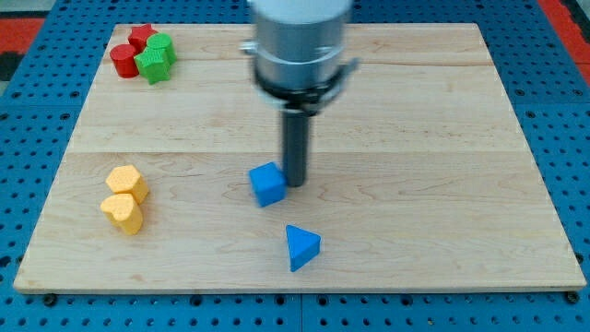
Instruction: Move blue triangle into blue cube
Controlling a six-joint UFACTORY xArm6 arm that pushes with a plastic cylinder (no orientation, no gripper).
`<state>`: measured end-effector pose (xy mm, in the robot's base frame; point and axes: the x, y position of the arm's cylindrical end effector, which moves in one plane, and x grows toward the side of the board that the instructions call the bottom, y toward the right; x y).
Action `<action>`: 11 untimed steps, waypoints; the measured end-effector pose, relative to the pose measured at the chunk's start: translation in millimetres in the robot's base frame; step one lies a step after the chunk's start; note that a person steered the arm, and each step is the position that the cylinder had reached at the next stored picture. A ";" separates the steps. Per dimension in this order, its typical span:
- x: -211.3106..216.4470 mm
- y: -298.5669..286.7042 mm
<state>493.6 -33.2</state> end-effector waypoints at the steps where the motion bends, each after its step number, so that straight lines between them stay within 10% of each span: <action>1: 14.6 -73.0; 3: 14.6 -96.1; 6: 51.2 139.5; 8: 93.7 66.9; 11: 46.1 -33.2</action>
